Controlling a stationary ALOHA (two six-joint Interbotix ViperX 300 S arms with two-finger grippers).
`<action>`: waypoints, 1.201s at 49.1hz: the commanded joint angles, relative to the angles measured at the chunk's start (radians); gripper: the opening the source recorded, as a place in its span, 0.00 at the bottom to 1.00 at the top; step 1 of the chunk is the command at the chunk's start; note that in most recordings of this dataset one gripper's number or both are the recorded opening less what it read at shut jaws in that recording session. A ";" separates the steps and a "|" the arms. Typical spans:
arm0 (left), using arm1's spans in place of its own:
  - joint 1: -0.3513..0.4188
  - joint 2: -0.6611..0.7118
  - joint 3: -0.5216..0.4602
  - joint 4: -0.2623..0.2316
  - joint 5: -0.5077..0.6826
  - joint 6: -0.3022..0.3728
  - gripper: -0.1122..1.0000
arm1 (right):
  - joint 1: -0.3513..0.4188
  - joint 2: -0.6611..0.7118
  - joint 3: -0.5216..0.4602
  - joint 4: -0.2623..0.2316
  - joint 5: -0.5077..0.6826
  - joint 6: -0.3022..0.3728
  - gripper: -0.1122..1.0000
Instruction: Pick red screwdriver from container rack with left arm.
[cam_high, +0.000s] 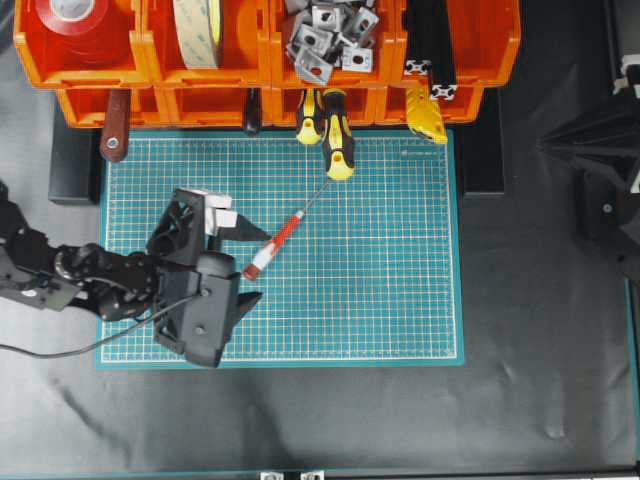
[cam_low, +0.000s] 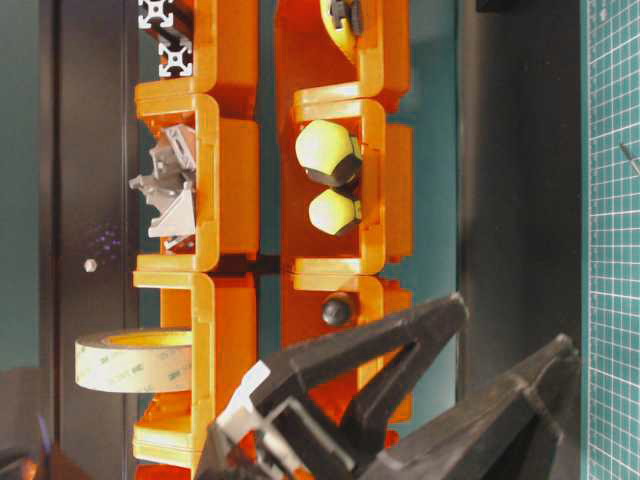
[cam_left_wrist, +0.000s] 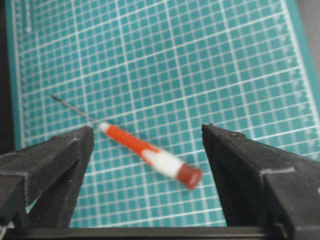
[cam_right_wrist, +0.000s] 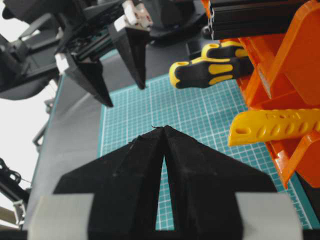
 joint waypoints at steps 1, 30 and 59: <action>-0.003 -0.054 -0.003 0.002 -0.002 -0.035 0.86 | -0.002 0.009 -0.032 -0.002 0.002 -0.002 0.11; -0.008 -0.666 0.210 0.003 -0.021 -0.210 0.85 | -0.002 0.008 -0.031 -0.035 -0.003 -0.021 0.11; -0.005 -1.009 0.367 0.003 -0.018 -0.239 0.85 | -0.002 0.009 -0.020 -0.060 -0.029 -0.023 0.11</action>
